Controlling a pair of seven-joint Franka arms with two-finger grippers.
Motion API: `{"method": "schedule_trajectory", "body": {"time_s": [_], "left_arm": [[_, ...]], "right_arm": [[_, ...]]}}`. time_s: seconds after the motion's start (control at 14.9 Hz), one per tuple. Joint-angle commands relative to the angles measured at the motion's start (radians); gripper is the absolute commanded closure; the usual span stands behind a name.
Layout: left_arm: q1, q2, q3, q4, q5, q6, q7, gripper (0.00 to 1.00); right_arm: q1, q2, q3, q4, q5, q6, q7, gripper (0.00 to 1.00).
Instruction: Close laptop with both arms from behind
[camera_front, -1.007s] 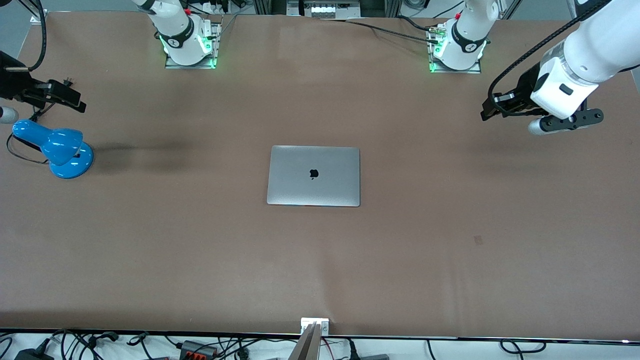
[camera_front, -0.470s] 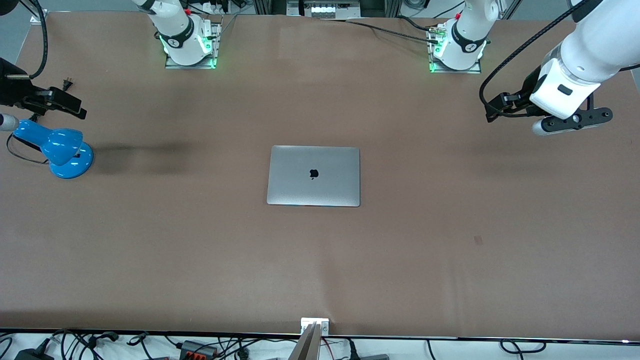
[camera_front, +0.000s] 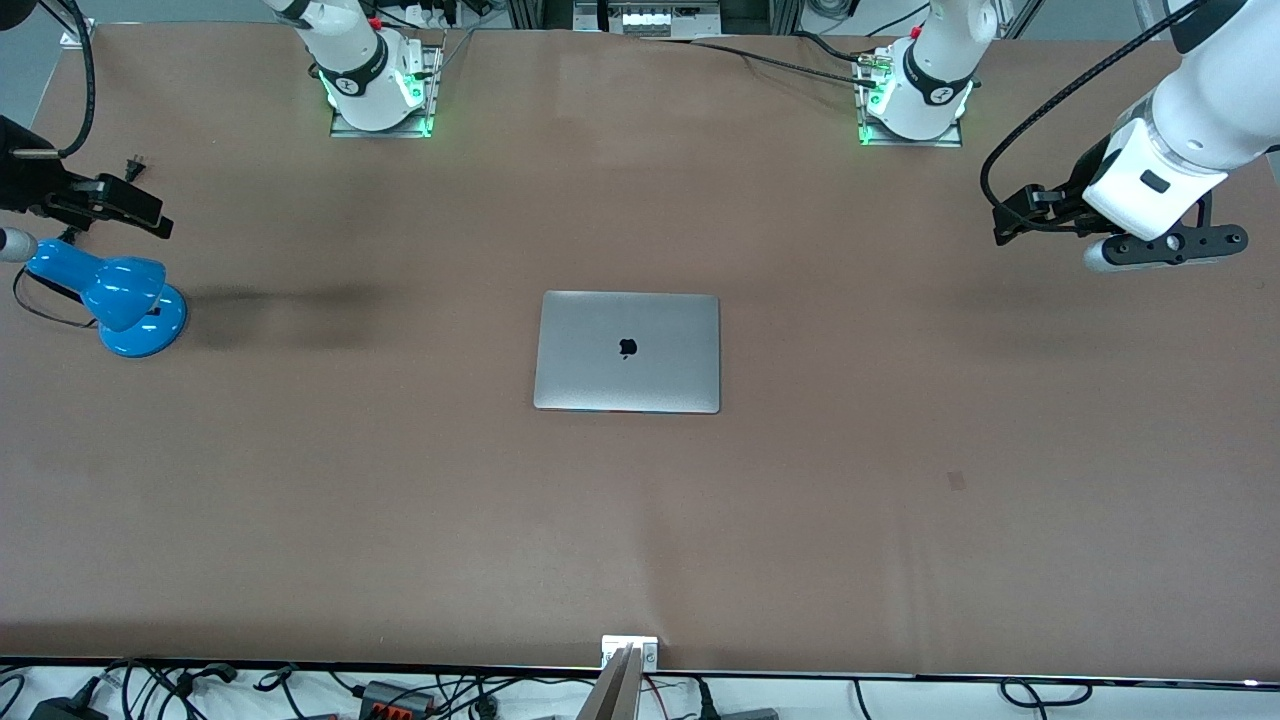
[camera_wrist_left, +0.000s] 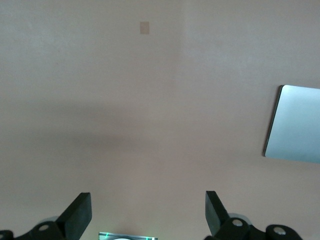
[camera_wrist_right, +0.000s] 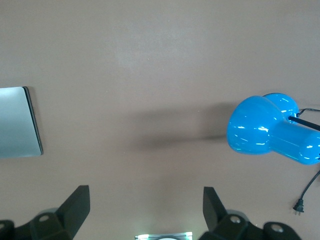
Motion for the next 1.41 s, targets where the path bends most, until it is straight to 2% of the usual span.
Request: {"method": "schedule_trajectory", "body": {"time_s": [0.0,1.34], "left_arm": [[-0.045,-0.041,0.065,-0.047,0.011,0.024,0.057,0.0],[-0.052,-0.039,0.06,-0.019,0.008,0.009,0.058,0.0]], "right_arm": [[-0.007,0.003,0.007,0.019,0.006,-0.007,0.014,0.0],[0.0,0.015,0.005,0.027,0.006,-0.003,0.008,0.0]]}}
